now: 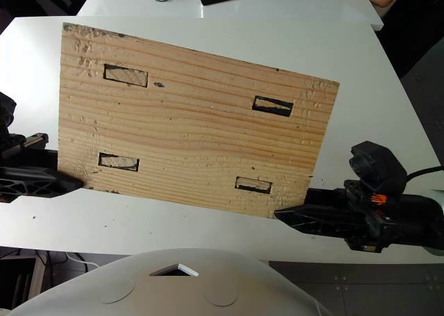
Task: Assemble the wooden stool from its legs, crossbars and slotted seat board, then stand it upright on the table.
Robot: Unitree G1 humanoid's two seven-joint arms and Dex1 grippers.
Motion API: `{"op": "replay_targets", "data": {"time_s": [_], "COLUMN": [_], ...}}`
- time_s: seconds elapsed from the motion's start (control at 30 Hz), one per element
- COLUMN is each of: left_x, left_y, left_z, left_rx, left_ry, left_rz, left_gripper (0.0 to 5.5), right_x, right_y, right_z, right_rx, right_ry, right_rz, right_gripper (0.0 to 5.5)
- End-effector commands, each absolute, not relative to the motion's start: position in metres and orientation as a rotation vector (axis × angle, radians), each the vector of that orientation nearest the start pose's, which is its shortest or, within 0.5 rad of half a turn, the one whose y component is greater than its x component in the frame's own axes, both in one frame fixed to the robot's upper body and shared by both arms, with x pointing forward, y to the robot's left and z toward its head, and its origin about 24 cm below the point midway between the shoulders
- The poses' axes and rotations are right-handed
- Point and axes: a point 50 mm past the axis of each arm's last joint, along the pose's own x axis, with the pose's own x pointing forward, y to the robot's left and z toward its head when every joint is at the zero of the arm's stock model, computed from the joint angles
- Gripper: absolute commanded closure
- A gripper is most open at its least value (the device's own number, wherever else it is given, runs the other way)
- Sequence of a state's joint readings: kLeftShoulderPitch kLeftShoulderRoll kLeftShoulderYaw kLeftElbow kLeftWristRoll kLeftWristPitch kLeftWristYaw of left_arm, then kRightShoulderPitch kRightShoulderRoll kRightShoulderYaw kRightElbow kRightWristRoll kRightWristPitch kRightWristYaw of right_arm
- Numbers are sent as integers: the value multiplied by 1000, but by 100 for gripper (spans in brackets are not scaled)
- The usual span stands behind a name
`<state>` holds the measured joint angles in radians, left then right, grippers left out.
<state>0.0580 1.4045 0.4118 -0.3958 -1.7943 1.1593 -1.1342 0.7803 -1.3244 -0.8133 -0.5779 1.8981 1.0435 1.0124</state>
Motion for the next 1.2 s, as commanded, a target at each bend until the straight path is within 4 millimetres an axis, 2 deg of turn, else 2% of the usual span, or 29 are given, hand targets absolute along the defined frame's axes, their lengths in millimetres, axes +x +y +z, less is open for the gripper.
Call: {"op": "replay_targets", "data": {"time_s": [0.03,0.13,0.23,0.43,0.57,0.6,0.67,0.87,1.03,1.17,1.2], "left_x": [164,162,164,187,199,202,206,212,204,198,199], "left_y": [219,227,235,241,229,228,229,231,232,243,245], "left_z": [250,246,229,183,161,158,156,157,168,169,169], "left_rx": [-601,-674,-716,-765,-724,-716,-705,-764,-831,-883,-897], "left_ry": [927,1102,1192,1147,1071,1067,1046,927,837,810,797], "left_rz": [-1492,-1391,-1257,-1082,-1015,-991,-955,-945,-1058,-1054,-1053], "left_gripper": [399,399,399,399,399,368,328,228,220,220,220], "right_x": [129,129,127,106,100,100,100,96,88,88,89], "right_y": [-254,-260,-261,-239,-222,-221,-225,-245,-244,-240,-238], "right_z": [228,225,210,181,176,174,170,161,154,153,152], "right_rx": [890,910,851,841,800,785,777,800,849,873,878], "right_ry": [904,956,887,706,611,610,608,596,569,539,538], "right_rz": [1336,1257,1152,1041,960,911,812,589,519,531,534], "right_gripper": [371,371,371,371,371,371,371,284,211,153,153]}}
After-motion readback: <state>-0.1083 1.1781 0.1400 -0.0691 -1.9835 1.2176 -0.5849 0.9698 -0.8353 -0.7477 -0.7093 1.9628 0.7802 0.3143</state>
